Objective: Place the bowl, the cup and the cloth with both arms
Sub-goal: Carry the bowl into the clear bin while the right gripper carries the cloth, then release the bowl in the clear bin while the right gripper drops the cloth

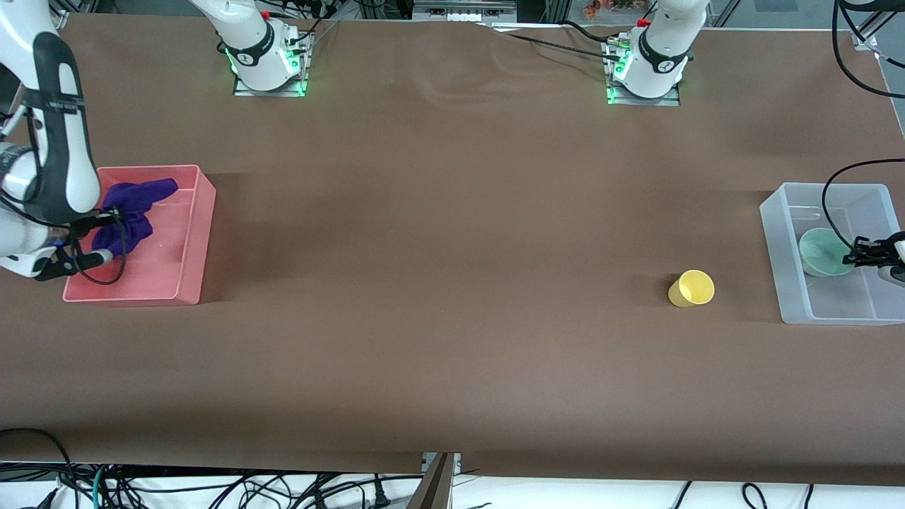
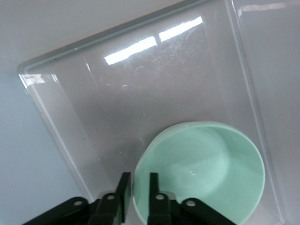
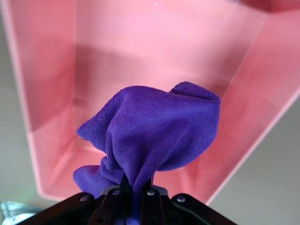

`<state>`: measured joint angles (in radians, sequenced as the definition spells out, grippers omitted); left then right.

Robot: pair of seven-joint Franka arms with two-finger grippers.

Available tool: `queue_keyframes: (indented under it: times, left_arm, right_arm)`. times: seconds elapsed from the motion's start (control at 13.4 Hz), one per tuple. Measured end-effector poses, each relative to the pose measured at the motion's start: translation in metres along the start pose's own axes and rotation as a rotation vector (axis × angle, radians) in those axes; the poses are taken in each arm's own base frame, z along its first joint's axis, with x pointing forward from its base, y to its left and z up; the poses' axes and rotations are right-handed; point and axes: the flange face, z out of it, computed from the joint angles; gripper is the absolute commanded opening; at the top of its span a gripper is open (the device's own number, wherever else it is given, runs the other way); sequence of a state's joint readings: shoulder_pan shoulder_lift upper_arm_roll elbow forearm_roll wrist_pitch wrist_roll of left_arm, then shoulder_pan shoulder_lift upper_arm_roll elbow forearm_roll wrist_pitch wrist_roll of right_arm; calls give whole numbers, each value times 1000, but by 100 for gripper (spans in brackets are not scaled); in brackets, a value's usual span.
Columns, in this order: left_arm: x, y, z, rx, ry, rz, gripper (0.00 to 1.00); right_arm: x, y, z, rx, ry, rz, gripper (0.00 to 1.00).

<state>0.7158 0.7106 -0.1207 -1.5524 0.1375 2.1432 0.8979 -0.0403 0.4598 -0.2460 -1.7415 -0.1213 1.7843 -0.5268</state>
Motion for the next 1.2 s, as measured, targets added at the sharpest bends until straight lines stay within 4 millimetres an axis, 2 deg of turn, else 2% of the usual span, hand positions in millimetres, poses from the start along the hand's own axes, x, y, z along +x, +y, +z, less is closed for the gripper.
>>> queue_keyframes:
  times: [0.07, 0.22, 0.37, 0.52, 0.67, 0.75, 0.9, 1.05, 1.2]
  left_arm:
    - [3, -1, -5, 5, 6, 2, 100]
    - [13, 6, -30, 0, 8, 18, 100]
    - [33, 29, -81, -7, 2, 50, 100]
    - [56, 67, -133, -10, -22, 39, 100]
    - [90, 123, -170, -18, -57, -20, 100]
    - [109, 151, -178, -19, -67, -51, 100]
    - [147, 206, -179, -23, -78, -114, 100]
    - [176, 251, -166, -27, -101, -171, 100]
    - [198, 285, -147, -28, -126, -211, 100]
  right_arm:
    - [4, 1, 8, -2, -2, 0, 98]
    - [7, 2, 15, -1, -7, 0, 100]
    - [5, 4, 6, -8, 8, 3, 100]
    - [-1, 5, -20, -23, 50, 8, 100]
    - [-13, -3, -62, -21, 95, 8, 100]
    - [-18, -14, -84, -16, 119, -6, 100]
    - [-27, -52, -135, -31, 182, -64, 100]
    - [-35, -98, -177, -54, 235, -132, 100]
    - [-43, -148, -208, -67, 267, -142, 100]
